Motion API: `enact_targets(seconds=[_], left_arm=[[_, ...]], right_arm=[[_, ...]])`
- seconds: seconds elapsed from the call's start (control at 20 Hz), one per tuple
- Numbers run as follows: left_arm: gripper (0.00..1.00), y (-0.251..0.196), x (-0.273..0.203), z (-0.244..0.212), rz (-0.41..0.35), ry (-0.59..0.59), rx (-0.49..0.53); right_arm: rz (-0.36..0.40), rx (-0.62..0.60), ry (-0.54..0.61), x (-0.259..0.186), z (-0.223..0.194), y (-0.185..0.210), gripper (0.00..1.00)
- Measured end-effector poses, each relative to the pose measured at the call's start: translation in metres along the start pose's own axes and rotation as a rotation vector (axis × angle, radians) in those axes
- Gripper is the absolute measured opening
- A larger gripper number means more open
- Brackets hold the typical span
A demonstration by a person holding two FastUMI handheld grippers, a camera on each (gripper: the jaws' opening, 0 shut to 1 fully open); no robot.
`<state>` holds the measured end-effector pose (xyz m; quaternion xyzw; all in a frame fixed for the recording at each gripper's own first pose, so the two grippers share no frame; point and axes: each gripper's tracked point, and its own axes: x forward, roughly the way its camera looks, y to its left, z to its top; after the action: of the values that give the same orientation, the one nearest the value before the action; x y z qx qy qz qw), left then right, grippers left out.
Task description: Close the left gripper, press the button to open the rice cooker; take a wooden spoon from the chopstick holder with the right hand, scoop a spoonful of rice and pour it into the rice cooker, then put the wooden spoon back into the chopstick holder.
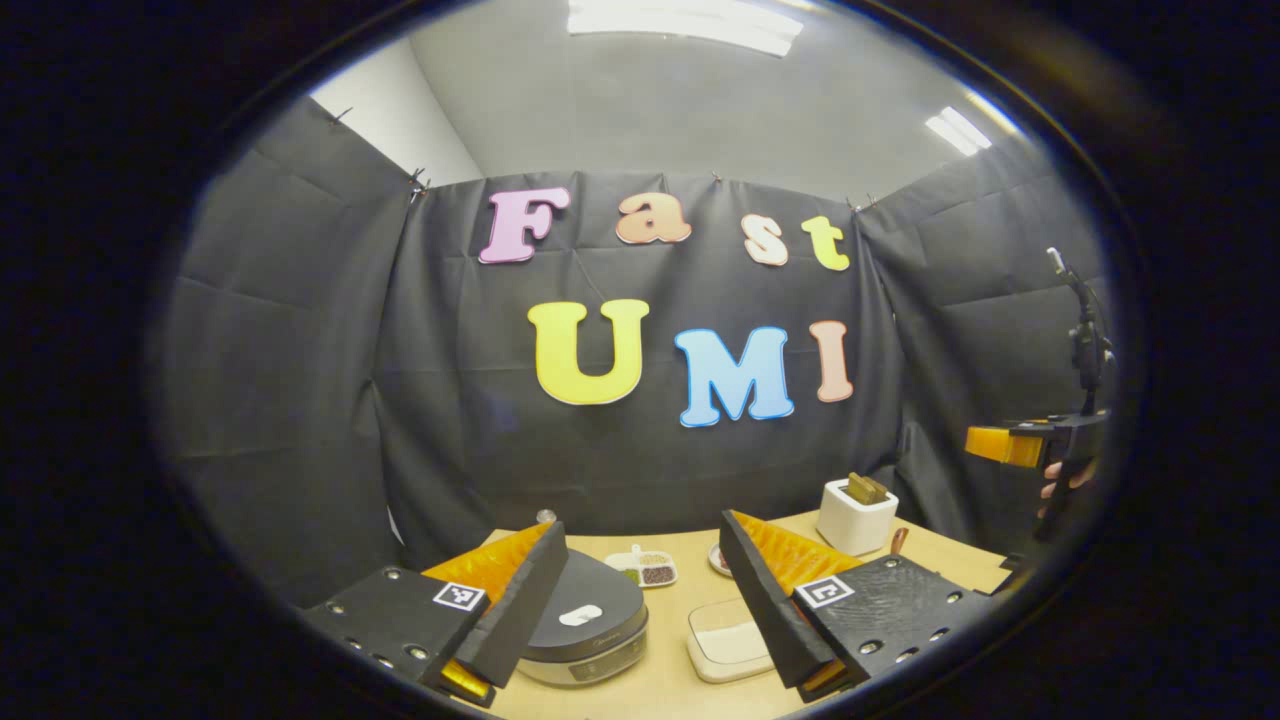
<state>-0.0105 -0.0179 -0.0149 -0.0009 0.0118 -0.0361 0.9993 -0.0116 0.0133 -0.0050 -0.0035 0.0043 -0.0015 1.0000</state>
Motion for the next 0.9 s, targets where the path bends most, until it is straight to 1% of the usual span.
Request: enact_targets(seconds=[0.15,0.2,0.25,0.3,0.5,0.75,0.8,0.9], left_arm=[[0.96,0.004,-0.002,-0.007,0.002,0.016,-0.005],[0.96,0.005,-0.003,-0.008,0.006,0.021,-0.008],[0.96,0.005,-0.004,-0.009,0.008,0.026,-0.013],[0.96,0.005,-0.004,-0.011,0.008,0.03,-0.017],[0.96,0.011,-0.003,-0.015,0.018,0.047,-0.013],[0.96,0.025,0.006,-0.016,0.062,0.073,-0.022],[0.94,0.028,0.008,-0.014,0.066,0.075,-0.022],[0.76,0.034,0.012,-0.015,0.068,0.1,-0.027]], right_arm=[[0.002,-0.011,0.009,-0.006,-0.005,0.0,0.97],[0.002,-0.015,0.015,-0.008,-0.008,0.0,0.92],[0.003,-0.018,0.022,-0.008,-0.011,0.0,0.92],[0.004,-0.019,0.031,-0.009,-0.014,0.001,0.97],[0.015,-0.011,0.05,-0.008,-0.017,0.006,0.97],[0.024,-0.038,0.035,-0.003,-0.012,0.009,0.97],[0.025,-0.037,0.035,-0.003,-0.012,0.01,0.97],[0.025,-0.029,0.038,-0.001,-0.013,0.013,0.97]])
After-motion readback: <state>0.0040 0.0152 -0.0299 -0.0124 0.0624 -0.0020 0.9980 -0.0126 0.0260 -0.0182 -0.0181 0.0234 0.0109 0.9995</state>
